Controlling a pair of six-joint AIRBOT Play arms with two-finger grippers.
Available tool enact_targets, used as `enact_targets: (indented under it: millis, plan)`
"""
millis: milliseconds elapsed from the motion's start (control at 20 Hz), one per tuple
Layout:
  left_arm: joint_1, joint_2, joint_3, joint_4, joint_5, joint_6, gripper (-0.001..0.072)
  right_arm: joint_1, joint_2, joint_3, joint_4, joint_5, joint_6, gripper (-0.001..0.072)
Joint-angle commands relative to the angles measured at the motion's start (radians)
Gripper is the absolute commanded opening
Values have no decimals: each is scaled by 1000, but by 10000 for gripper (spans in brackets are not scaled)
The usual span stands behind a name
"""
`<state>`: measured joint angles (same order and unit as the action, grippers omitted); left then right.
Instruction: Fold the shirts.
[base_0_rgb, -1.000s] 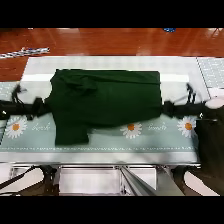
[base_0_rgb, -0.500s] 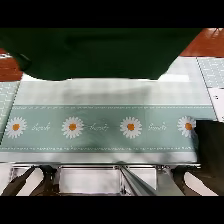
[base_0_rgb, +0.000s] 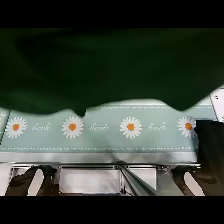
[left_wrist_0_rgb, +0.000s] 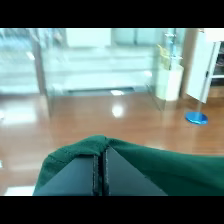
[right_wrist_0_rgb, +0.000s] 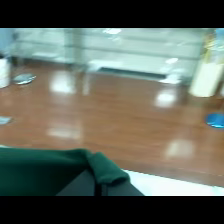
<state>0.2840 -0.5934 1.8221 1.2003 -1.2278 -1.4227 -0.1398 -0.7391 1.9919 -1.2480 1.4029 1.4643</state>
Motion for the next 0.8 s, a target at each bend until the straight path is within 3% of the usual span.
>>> enact_targets:
  millis: [0,200,350,550,750]
  plan:
    - [-190,68,8,310,-97,-77,28,0,96,1,-96,89,49,20]
    - [-240,55,-129,362,-153,-151,28,0,94,-75,-91,200,66,21]
    - [-240,-2,-286,362,-130,-197,28,0,93,-283,-75,200,70,21]
    - [-240,-190,-451,328,-26,-211,28,0,33,-602,-37,10,69,21]
    - [-240,-473,-462,262,149,-211,28,0,-201,-710,-20,-201,64,21]
